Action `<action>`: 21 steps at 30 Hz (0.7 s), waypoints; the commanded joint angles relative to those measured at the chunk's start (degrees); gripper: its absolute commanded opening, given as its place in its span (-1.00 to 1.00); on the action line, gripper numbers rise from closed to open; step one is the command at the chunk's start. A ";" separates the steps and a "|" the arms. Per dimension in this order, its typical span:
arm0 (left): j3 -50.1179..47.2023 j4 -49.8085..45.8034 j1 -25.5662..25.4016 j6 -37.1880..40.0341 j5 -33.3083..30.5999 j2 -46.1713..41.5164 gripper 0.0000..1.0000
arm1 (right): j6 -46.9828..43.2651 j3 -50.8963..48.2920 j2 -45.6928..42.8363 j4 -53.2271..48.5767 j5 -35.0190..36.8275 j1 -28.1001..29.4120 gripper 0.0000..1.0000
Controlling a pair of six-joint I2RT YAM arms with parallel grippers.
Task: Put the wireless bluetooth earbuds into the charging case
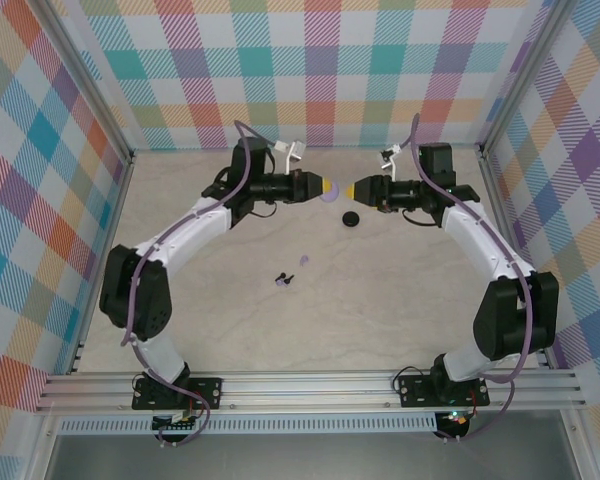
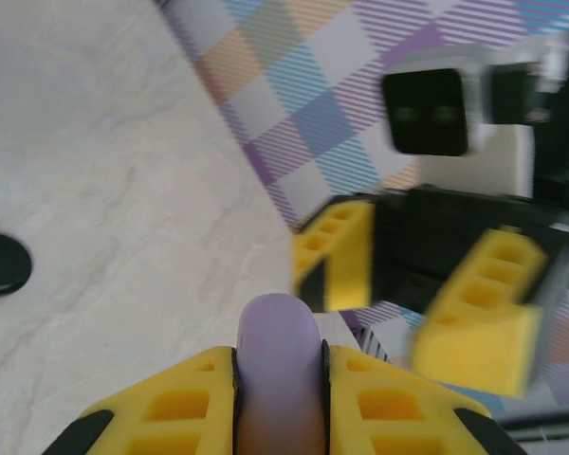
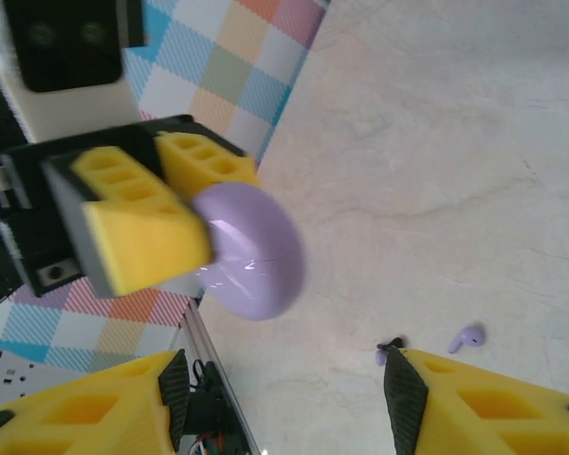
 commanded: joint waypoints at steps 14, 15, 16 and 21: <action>1.42 -4.58 0.15 6.69 7.58 -7.33 -0.67 | -4.74 6.32 -4.82 -2.87 -7.55 4.35 0.19; 1.36 -4.36 0.13 6.60 8.03 -7.47 -0.67 | -5.06 6.63 -4.65 -3.09 -7.60 4.42 0.18; 1.27 -3.97 0.09 6.34 8.26 -7.63 -0.67 | -5.29 6.80 -4.51 -3.29 -7.60 4.57 0.18; 1.22 -3.32 0.05 5.88 9.37 -8.69 -0.67 | -5.62 7.33 -4.01 -3.74 -7.06 4.72 0.18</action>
